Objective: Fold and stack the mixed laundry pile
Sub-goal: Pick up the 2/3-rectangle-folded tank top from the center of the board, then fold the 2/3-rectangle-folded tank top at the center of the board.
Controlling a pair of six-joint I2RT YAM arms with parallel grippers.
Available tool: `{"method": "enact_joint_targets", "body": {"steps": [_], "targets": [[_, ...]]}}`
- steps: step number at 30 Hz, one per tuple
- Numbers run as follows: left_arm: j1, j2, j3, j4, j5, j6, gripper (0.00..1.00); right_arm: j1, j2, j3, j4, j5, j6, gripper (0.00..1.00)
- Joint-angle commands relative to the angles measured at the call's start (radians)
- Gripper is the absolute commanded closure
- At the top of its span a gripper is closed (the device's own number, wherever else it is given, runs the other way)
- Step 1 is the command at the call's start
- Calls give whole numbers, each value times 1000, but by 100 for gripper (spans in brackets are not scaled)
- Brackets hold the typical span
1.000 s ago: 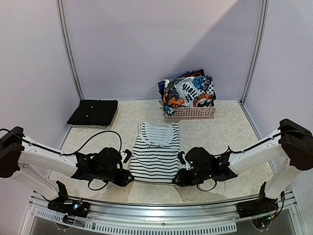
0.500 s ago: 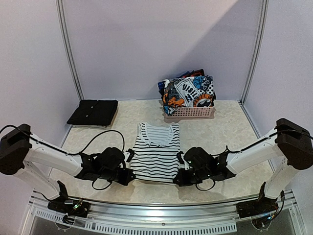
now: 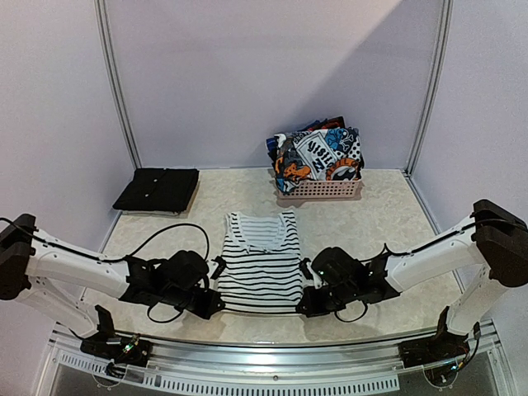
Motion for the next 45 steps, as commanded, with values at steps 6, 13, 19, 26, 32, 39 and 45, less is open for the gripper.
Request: {"method": "enact_joint_targets", "body": {"steps": [6,13,19,26,32,39,45], "targets": [[-84,-71,58,-195,-38,-54,100,36,-96,6,-188,2,-7,100],[-155,-165,118,-336,-68,-95,100,91,-169,72,-349,61,8,100],[-168,-252,145,-423,-84,-97,100,107,-261,128,-500,136,15,100],[-164,-282,222,-467,-157,-59,100,107,-265,258,-646,250,-26,100],[-112,-291,264,-484,-208,-31,100,107,-237,398,-794,448,-42,100],[5,-312,280,-499,-215,18,100,59,-173,509,-855,522,-78,100],[105,-294,296,-448,-229,52,100,-3,-102,589,-857,547,-123,100]]}}
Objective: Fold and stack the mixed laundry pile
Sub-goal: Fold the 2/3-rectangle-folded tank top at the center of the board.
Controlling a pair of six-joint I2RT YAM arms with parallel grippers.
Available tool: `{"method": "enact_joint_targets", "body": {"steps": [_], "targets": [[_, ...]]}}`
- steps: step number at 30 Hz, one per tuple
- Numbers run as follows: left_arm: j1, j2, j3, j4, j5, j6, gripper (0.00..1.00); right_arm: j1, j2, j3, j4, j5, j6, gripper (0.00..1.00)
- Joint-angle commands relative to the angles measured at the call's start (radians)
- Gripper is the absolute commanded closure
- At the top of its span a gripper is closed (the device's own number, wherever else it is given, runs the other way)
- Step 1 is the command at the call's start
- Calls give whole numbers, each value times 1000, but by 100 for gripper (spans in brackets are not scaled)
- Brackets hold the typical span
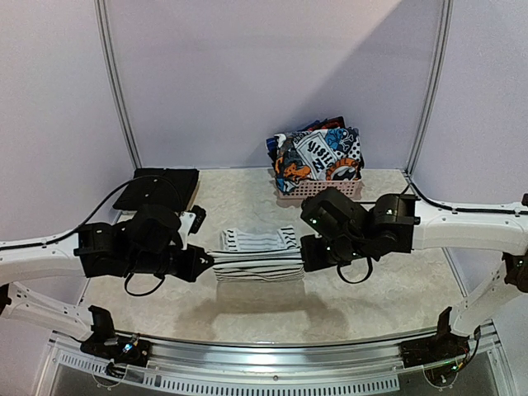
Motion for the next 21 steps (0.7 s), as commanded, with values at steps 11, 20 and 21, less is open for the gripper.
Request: {"method": "enact_joint_targets", "body": {"steps": [11,20,21], "targets": [[240,209,106,75,2,124,100,-225,274,240,-122,140,-138,100],[391,377,180,163,130,192,100,-308,421,373,-122,123,-195,100],[402,398,186,174,156,197,100,-312,442,392,-128,124,-199,100]]}}
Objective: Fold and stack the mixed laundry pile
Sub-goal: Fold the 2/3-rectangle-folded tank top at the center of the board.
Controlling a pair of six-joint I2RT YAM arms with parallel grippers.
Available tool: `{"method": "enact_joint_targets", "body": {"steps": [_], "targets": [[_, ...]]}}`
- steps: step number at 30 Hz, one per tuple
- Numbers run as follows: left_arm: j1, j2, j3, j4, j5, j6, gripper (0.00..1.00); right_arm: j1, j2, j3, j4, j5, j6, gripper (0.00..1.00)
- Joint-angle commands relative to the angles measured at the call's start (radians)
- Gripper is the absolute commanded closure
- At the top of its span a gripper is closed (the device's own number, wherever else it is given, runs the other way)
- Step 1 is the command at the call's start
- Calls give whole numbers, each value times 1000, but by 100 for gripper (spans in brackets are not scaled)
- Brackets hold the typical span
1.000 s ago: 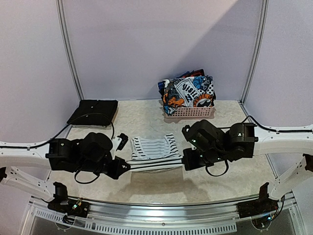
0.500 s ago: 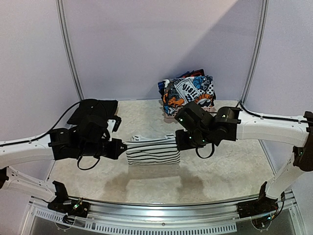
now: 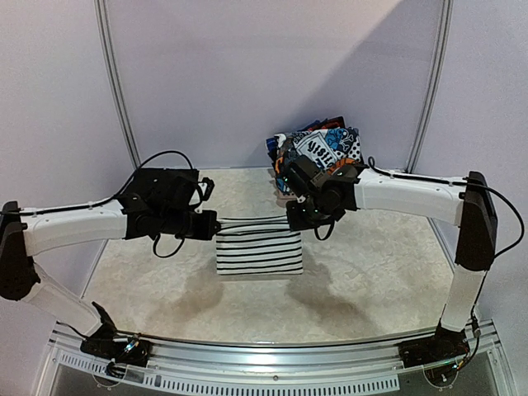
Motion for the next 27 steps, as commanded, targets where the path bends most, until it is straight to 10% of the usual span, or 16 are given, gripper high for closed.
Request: {"method": "enact_joint_targets", "body": {"steps": [1,23,27], "targets": [[100,72,34,-2,51,50,100,-64,72,67,-117,88,-39,100],[237,392,201,14,181,81,100,-158,346,282,-57,11,-98,100],[241,392,187,29,164,72,87,-163,365,277,-20,-3,-107,100]]}}
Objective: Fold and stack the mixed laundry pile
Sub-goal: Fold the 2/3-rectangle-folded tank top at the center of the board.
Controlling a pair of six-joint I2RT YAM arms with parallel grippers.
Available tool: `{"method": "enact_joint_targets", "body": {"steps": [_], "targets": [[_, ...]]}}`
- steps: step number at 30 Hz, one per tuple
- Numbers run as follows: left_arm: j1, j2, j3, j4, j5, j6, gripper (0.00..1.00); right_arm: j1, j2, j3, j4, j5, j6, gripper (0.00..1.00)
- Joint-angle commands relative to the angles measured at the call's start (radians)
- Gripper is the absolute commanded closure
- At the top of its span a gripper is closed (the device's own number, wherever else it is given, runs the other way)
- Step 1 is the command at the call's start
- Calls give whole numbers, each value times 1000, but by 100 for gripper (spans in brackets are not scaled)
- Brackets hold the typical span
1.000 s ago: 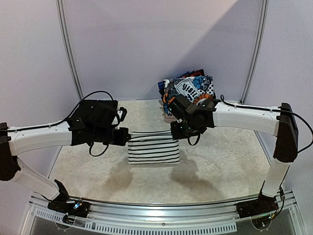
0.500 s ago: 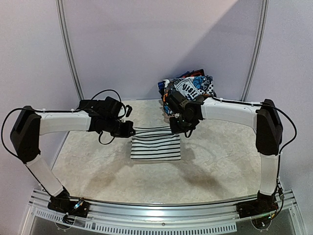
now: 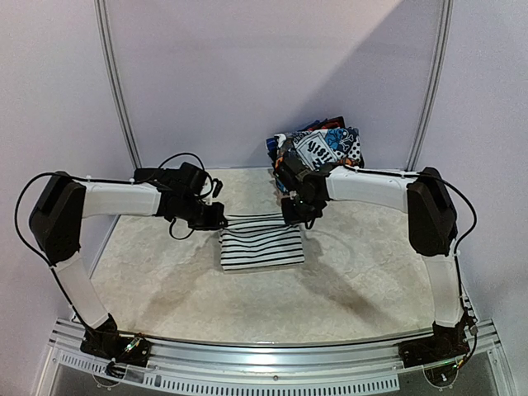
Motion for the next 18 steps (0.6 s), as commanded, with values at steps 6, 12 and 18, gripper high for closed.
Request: {"method": "enact_joint_targets", "body": {"steps": [6,12,18], "targets": [[34,-83,-90,45,-158,9,23,-52,57,13,113,-75,-86,77],[13,-189,-135,16,-252,25,22,-59,4,38,151,-144,-122,50],[-14,-189,-153,61,-164,71,25,-58,-113,-97,220,-191,-112,45]]}}
